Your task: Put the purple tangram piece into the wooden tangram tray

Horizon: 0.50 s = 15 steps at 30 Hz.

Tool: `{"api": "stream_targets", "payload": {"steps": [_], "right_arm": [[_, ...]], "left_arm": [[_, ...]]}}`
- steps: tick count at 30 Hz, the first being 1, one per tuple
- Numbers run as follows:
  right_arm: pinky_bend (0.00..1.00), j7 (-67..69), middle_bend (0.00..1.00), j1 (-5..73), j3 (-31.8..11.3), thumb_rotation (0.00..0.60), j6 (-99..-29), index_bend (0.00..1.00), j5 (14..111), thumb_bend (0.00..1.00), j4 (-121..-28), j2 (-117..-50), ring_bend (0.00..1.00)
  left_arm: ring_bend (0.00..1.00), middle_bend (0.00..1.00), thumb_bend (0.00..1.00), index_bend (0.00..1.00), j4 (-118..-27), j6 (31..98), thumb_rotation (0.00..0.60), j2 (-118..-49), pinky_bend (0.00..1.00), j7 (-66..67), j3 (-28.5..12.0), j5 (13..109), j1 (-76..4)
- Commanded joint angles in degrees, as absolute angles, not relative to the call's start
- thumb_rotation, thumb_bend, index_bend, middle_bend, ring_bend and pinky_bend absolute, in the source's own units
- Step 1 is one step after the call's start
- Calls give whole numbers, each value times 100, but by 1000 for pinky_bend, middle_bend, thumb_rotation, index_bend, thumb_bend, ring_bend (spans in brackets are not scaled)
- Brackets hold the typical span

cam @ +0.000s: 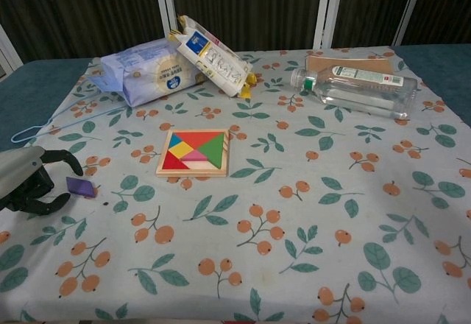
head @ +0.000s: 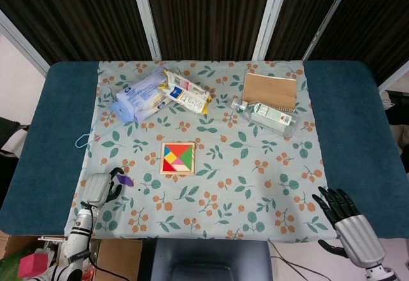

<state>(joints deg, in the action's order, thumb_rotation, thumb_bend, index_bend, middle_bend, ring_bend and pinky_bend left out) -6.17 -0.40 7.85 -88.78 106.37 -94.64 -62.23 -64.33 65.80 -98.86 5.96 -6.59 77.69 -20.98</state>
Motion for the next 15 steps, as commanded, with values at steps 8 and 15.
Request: {"api": "stream_targets", "payload": {"steps": [8, 15], "right_arm": [[0, -591, 0, -37, 781, 600, -8876, 0, 10614, 160, -9469, -6206, 0], [0, -589, 0, -45, 787, 600, -8897, 0, 10630, 160, -9462, -6206, 0]], "left_arm": [[1000, 1000, 383, 460, -6179, 6609, 600, -10098, 1000, 443, -629, 7796, -2164], [1000, 1000, 375, 641, -6142, 6760, 600, -10185, 1000, 485, -674, 7767, -2151]]}}
